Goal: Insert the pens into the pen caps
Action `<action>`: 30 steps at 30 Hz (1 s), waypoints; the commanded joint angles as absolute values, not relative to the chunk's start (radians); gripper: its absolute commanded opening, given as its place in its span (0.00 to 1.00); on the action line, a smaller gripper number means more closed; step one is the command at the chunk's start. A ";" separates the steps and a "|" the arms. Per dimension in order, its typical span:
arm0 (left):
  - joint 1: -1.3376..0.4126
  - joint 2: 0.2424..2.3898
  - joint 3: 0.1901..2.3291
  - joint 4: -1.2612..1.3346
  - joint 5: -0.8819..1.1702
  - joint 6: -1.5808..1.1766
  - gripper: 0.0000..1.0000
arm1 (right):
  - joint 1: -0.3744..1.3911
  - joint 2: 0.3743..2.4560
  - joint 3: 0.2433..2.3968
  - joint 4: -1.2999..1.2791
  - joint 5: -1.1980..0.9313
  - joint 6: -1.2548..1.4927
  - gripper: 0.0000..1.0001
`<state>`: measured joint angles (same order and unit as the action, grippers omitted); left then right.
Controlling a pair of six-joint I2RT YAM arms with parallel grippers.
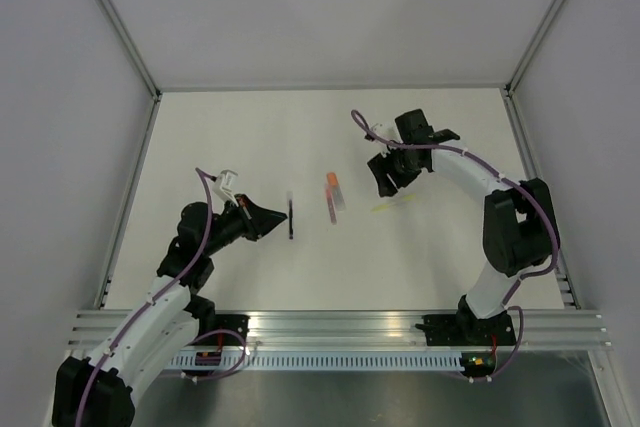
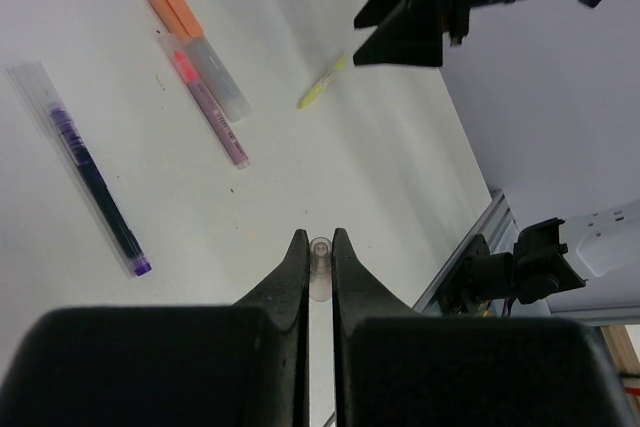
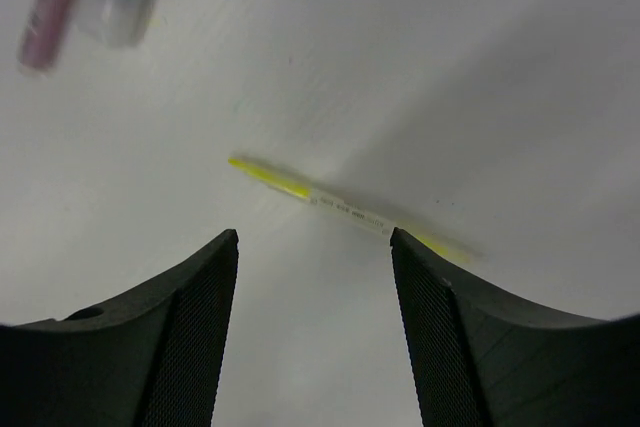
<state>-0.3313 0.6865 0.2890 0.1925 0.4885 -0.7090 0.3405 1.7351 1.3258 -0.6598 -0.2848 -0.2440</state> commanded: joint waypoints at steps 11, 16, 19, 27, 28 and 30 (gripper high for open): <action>-0.325 0.660 0.302 0.164 0.437 -0.673 0.02 | 0.337 1.793 1.206 -0.589 -0.245 -0.851 0.62; -0.325 0.650 0.302 0.161 0.434 -0.672 0.02 | 0.342 1.835 1.235 -0.626 -0.258 -0.899 0.61; -0.325 0.649 0.304 0.156 0.428 -0.669 0.02 | 0.342 1.859 1.243 -0.659 -0.264 -0.928 0.60; -0.325 0.634 0.307 0.144 0.417 -0.669 0.02 | 0.364 1.917 1.204 -0.640 -0.193 -0.934 0.39; -0.325 0.634 0.307 0.141 0.416 -0.669 0.02 | 0.364 1.913 1.197 -0.637 -0.190 -0.925 0.30; -0.325 0.627 0.307 0.138 0.414 -0.669 0.02 | 0.367 1.913 1.189 -0.634 -0.177 -0.913 0.23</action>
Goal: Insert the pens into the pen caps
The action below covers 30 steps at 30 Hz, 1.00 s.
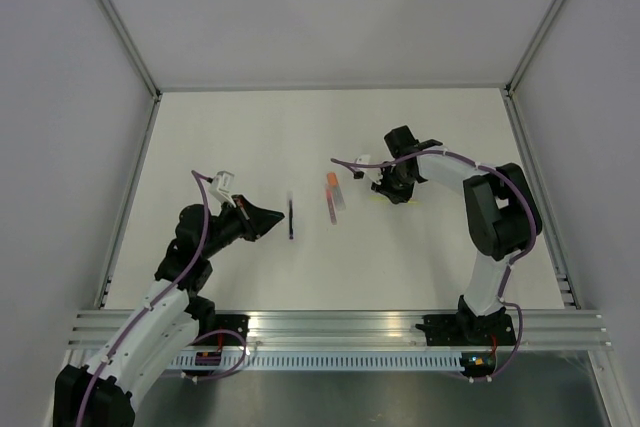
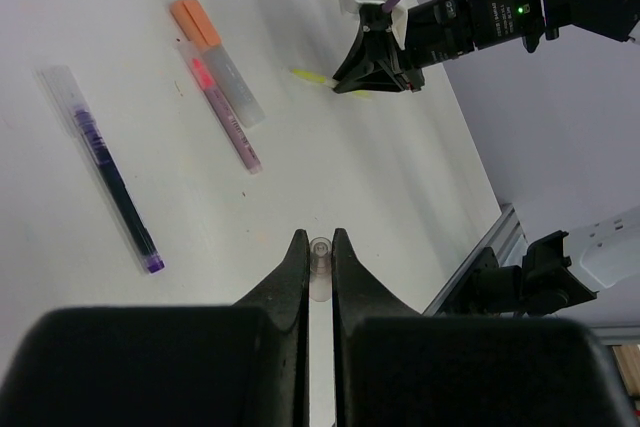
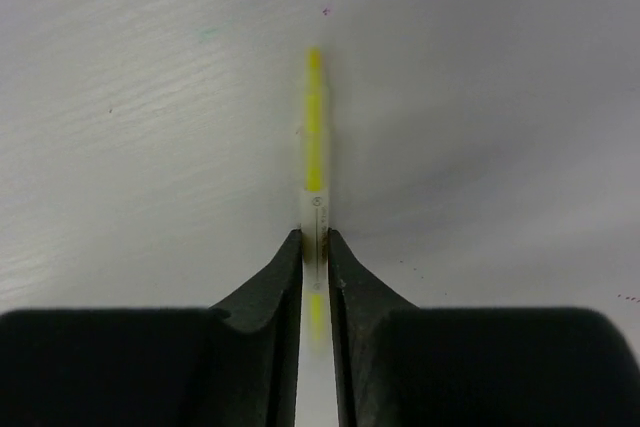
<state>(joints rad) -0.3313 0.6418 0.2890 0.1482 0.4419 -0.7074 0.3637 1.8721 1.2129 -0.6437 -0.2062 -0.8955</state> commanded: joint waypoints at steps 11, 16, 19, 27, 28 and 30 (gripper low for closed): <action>-0.325 0.609 0.305 0.121 0.391 -0.666 0.02 | 0.367 1.942 1.207 -0.615 -0.149 -0.764 0.15; -0.325 0.607 0.307 0.118 0.391 -0.664 0.02 | 0.365 1.937 1.154 -0.629 -0.140 -0.822 0.26; -0.325 0.607 0.307 0.120 0.391 -0.666 0.02 | 0.365 1.948 1.149 -0.644 -0.132 -0.830 0.34; -0.325 0.600 0.307 0.117 0.391 -0.666 0.02 | 0.364 1.994 1.183 -0.738 -0.130 -0.841 0.36; -0.325 0.600 0.307 0.117 0.391 -0.666 0.02 | 0.364 1.993 1.180 -0.738 -0.129 -0.845 0.35; -0.325 0.601 0.307 0.117 0.393 -0.666 0.02 | 0.359 1.985 1.174 -0.750 -0.130 -0.854 0.32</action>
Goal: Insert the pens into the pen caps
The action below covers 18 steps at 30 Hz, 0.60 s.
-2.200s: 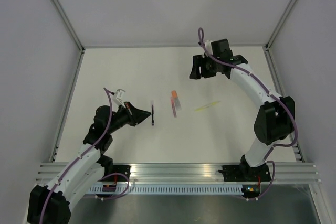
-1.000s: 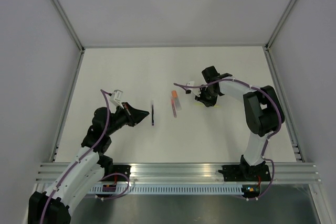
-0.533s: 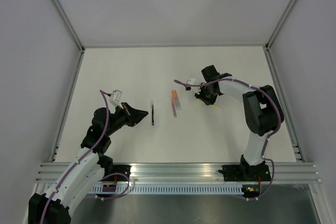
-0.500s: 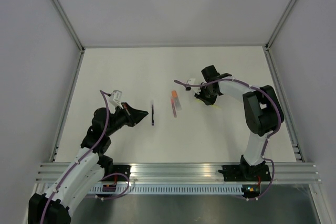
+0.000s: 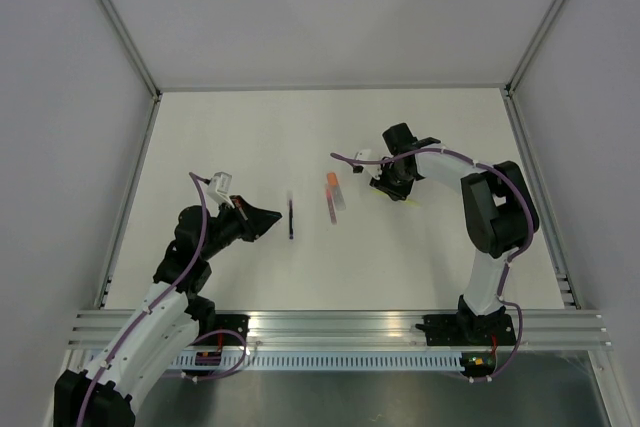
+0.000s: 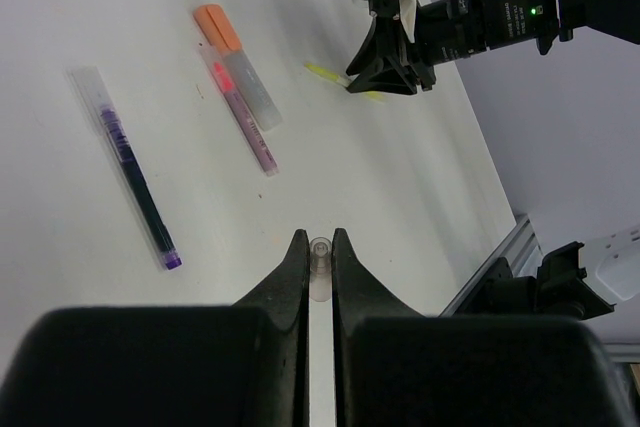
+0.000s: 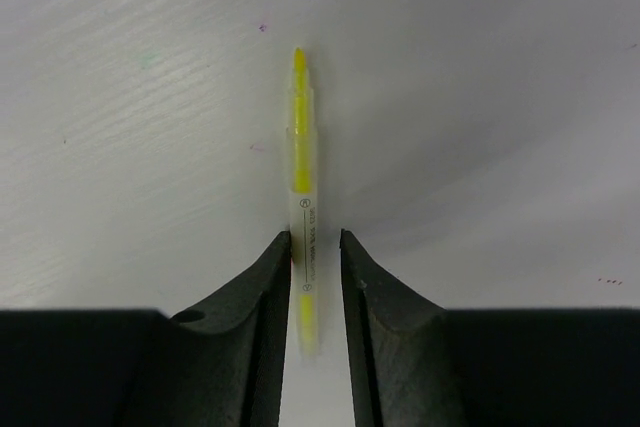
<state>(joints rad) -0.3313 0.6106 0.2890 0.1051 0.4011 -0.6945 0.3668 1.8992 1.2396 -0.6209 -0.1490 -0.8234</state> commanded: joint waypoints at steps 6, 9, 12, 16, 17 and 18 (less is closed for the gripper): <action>-0.325 0.601 0.308 0.117 0.394 -0.667 0.02 | 0.347 1.964 1.157 -0.773 -0.132 -0.876 0.30; -0.325 0.598 0.307 0.115 0.394 -0.667 0.02 | 0.347 1.962 1.144 -0.773 -0.112 -0.879 0.31; -0.325 0.600 0.307 0.115 0.396 -0.669 0.02 | 0.347 1.970 1.138 -0.764 -0.100 -0.879 0.31; -0.325 0.595 0.307 0.115 0.397 -0.669 0.02 | 0.347 1.991 1.144 -0.744 -0.097 -0.859 0.24; -0.325 0.595 0.307 0.115 0.396 -0.669 0.02 | 0.347 1.999 1.144 -0.736 -0.097 -0.856 0.19; -0.325 0.594 0.307 0.115 0.396 -0.669 0.02 | 0.347 2.000 1.144 -0.732 -0.095 -0.851 0.15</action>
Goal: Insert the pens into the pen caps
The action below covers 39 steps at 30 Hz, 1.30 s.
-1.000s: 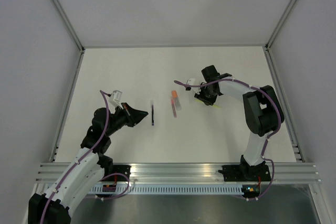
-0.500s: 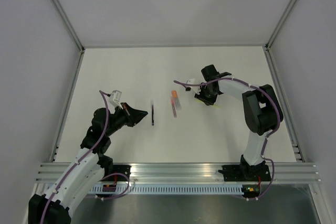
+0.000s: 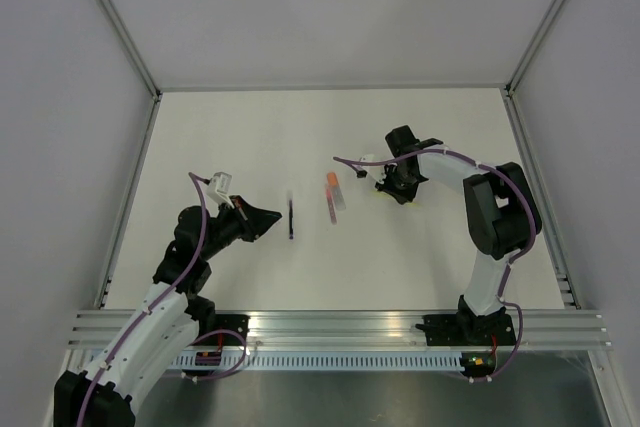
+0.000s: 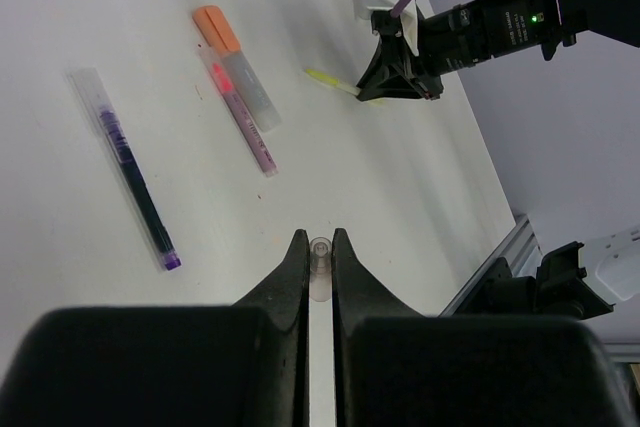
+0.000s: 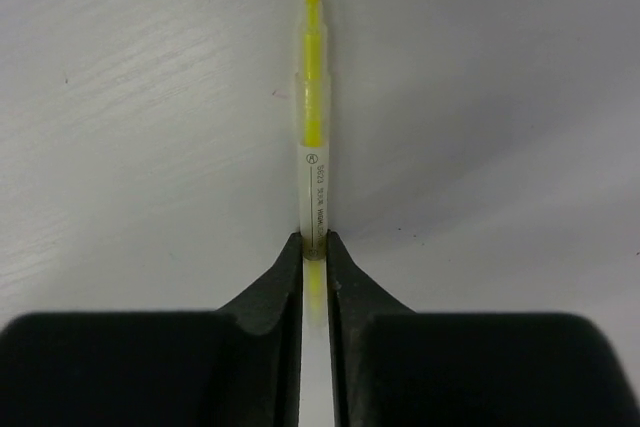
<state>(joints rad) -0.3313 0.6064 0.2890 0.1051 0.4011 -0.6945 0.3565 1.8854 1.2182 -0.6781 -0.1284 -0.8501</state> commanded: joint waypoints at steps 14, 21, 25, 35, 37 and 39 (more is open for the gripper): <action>-0.325 0.600 0.353 0.069 0.399 -0.696 0.02 | 0.385 1.835 1.132 -0.566 -0.248 -0.664 0.00; -0.324 0.637 0.491 0.032 0.451 -0.784 0.02 | 0.460 1.605 1.100 -0.424 -0.245 -0.419 0.00; -0.324 0.660 0.561 0.011 0.477 -0.790 0.02 | 0.505 1.467 1.062 -0.289 -0.253 -0.208 0.00; -0.324 0.676 0.676 0.084 0.554 -0.761 0.02 | 0.814 1.111 0.643 0.248 -0.143 0.363 0.00; -0.324 0.695 0.673 0.147 0.571 -0.759 0.02 | 0.877 1.072 0.591 0.359 -0.100 0.393 0.00; -0.324 0.712 0.667 0.217 0.609 -0.753 0.02 | 0.955 1.037 0.551 0.425 -0.066 0.403 0.00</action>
<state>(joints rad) -0.3283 0.6907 0.6411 0.0845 0.5392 -0.7498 0.8829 1.0966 0.5873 0.1761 -0.1425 0.2771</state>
